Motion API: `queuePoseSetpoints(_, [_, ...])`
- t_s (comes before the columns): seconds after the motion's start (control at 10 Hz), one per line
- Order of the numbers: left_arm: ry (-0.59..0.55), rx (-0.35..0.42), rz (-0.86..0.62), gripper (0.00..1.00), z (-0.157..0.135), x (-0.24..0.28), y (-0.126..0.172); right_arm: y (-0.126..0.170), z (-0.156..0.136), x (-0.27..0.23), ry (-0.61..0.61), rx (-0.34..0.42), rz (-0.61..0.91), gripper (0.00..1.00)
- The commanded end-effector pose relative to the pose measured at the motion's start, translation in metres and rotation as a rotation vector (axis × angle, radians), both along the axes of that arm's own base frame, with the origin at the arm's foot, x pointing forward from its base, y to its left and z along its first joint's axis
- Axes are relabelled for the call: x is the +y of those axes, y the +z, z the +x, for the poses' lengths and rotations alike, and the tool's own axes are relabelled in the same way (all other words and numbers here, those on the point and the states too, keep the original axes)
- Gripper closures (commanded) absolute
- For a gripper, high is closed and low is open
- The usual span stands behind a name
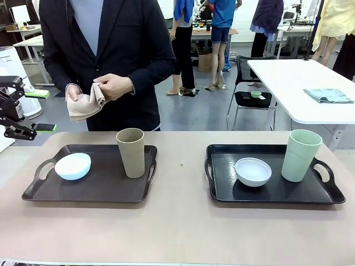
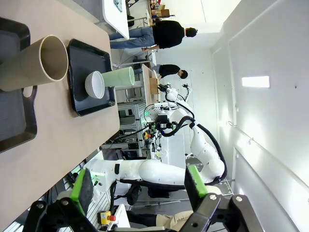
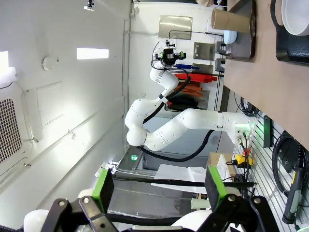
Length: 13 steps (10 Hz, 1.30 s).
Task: Set up a tray with a mat and arrange the tableware.
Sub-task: Pick up the Picnic Bowl and Reusable plastic cup from the Handle tray in front of the human's position and hold them in the air.
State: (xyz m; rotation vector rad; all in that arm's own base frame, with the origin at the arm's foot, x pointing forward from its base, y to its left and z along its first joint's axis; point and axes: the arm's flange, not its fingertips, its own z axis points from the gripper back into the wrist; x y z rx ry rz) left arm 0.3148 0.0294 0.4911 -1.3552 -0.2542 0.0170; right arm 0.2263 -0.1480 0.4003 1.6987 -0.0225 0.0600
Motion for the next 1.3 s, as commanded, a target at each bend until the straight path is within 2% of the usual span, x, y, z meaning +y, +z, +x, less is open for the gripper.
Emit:
queuePoseSetpoints(0.0, [0.0,0.0,0.0,0.0,0.0,0.0,0.0,0.0,0.0,0.0,0.0,0.0,0.0,0.0])
queuePoseSetpoints(0.1, [0.031,-0.034,0.069,0.0,-0.004,0.007,0.011,0.025,0.0,0.012,0.003,-0.088,-0.04,0.0])
queuePoseSetpoints(0.2, [0.078,-0.073,0.207,0.0,-0.01,0.011,0.031,0.069,0.0,0.036,-0.064,-0.177,-0.088,0.0])
queuePoseSetpoints(0.3, [0.127,-0.077,0.384,0.0,-0.016,0.015,0.053,0.126,-0.002,0.072,-0.113,-0.322,-0.168,0.0])
queuePoseSetpoints(0.4, [0.194,-0.118,0.532,0.0,-0.018,0.017,0.071,0.174,0.002,0.11,-0.156,-0.457,-0.22,0.0])
queuePoseSetpoints(0.5, [0.188,-0.106,0.658,0.0,-0.018,0.017,0.083,0.208,0.01,0.152,-0.179,-0.663,-0.339,0.0])
queuePoseSetpoints(0.6, [0.203,-0.076,0.812,0.0,-0.016,0.016,0.096,0.222,0.024,0.199,-0.165,-0.84,-0.476,0.0])
queuePoseSetpoints(0.7, [0.203,-0.029,0.965,0.0,-0.011,0.014,0.115,0.218,0.043,0.251,-0.183,-1.098,-0.687,0.0])
queuePoseSetpoints(0.8, [0.2,0.002,1.077,0.0,-0.003,0.01,0.127,0.195,0.064,0.292,-0.191,-1.283,-0.884,0.0])
queuePoseSetpoints(0.9, [0.186,0.017,1.195,0.0,0.01,0.004,0.134,0.161,0.085,0.321,-0.135,-1.475,-1.054,0.0])
queuePoseSetpoints(1.0, [0.158,0.017,1.253,0.0,0.016,0.0,0.139,0.129,0.096,0.331,-0.078,-1.64,-1.162,0.0])
queuePoseSetpoints(1.1, [0.246,-0.063,1.109,0.0,-0.006,0.011,0.129,0.199,0.036,0.315,0.011,-1.075,-0.606,0.0])
queuePoseSetpoints(1.2, [0.246,-0.063,1.109,0.0,-0.006,0.011,0.129,0.199,0.036,0.315,0.011,-1.075,-0.606,0.0])
